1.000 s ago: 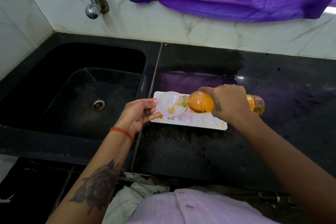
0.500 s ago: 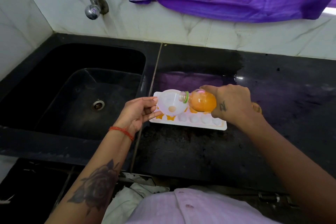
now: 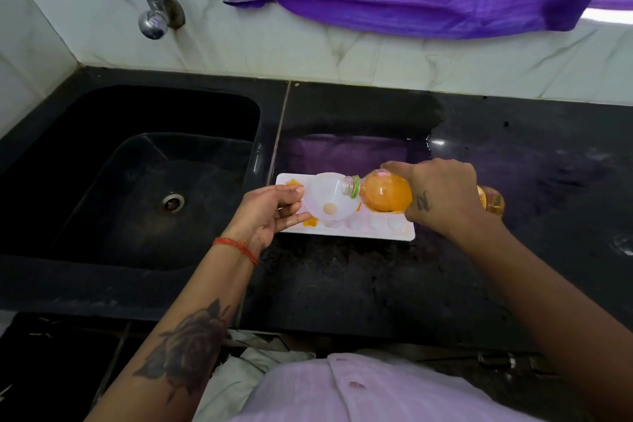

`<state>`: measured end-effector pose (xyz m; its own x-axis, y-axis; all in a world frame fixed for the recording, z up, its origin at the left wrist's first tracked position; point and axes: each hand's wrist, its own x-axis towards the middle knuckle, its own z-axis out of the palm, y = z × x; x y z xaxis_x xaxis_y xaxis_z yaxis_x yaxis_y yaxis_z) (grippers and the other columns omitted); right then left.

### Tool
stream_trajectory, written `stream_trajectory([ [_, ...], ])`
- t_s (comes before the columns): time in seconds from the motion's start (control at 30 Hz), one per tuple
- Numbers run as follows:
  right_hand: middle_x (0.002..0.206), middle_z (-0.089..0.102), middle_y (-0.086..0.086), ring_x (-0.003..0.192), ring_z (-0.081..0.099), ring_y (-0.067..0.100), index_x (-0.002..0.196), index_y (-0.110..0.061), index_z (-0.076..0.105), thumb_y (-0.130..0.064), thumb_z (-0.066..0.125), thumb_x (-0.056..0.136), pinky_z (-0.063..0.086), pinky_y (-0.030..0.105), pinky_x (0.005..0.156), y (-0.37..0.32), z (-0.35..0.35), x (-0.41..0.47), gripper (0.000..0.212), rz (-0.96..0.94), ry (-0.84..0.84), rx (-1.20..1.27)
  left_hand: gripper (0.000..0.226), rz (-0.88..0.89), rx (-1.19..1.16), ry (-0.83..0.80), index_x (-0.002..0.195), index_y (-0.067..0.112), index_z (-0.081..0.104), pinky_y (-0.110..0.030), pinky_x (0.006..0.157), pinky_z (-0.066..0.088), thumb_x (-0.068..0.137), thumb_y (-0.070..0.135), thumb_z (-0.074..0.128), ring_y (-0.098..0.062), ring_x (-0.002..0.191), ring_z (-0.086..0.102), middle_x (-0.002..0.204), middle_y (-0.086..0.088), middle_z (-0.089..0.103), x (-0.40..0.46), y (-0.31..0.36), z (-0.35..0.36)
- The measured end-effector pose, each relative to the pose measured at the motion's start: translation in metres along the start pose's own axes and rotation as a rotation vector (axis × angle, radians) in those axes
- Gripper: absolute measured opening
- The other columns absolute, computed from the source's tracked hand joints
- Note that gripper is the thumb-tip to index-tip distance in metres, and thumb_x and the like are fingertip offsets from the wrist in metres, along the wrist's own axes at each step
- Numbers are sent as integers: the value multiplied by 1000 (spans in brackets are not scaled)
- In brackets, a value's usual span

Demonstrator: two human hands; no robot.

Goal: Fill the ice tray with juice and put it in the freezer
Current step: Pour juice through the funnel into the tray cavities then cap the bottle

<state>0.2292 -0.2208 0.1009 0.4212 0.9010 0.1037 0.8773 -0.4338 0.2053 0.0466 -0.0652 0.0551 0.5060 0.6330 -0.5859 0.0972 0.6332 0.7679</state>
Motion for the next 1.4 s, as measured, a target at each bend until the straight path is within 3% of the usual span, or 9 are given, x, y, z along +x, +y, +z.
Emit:
stream_trajectory([
  [0.33, 94, 67, -1, 91, 63, 25, 131, -44, 40, -44, 65, 80, 34, 28, 63, 6, 6, 1, 57, -22, 24, -14, 7, -2, 12, -5, 82, 1, 66, -26, 47, 55, 80, -5, 64, -5, 43, 58, 49, 0, 64, 0, -3, 6],
  [0.8, 86, 65, -3, 85, 63, 23, 129, -48, 39, -43, 67, 77, 33, 26, 60, 9, 6, 2, 59, 27, -23, 25, 6, 4, 21, 16, 83, 2, 67, -26, 48, 56, 80, -3, 65, -6, 44, 60, 50, -1, 65, 1, 2, 6],
  [1.17, 82, 66, -2, 83, 64, 26, 122, -45, 50, -53, 60, 79, 35, 27, 62, 27, 4, -14, 45, 52, 16, 92, 7, -14, 47, -50, 85, 2, 67, -27, 50, 57, 80, -3, 65, -6, 45, 60, 52, -1, 65, 3, -3, 28],
  [1.4, 83, 66, -2, 82, 64, 25, 124, -41, 48, -40, 63, 81, 32, 25, 60, 32, 10, -21, 45, 61, 11, -3, 8, -27, 56, -67, 82, 4, 66, -27, 48, 56, 81, -4, 63, -5, 43, 58, 50, 1, 63, 7, -9, 37],
])
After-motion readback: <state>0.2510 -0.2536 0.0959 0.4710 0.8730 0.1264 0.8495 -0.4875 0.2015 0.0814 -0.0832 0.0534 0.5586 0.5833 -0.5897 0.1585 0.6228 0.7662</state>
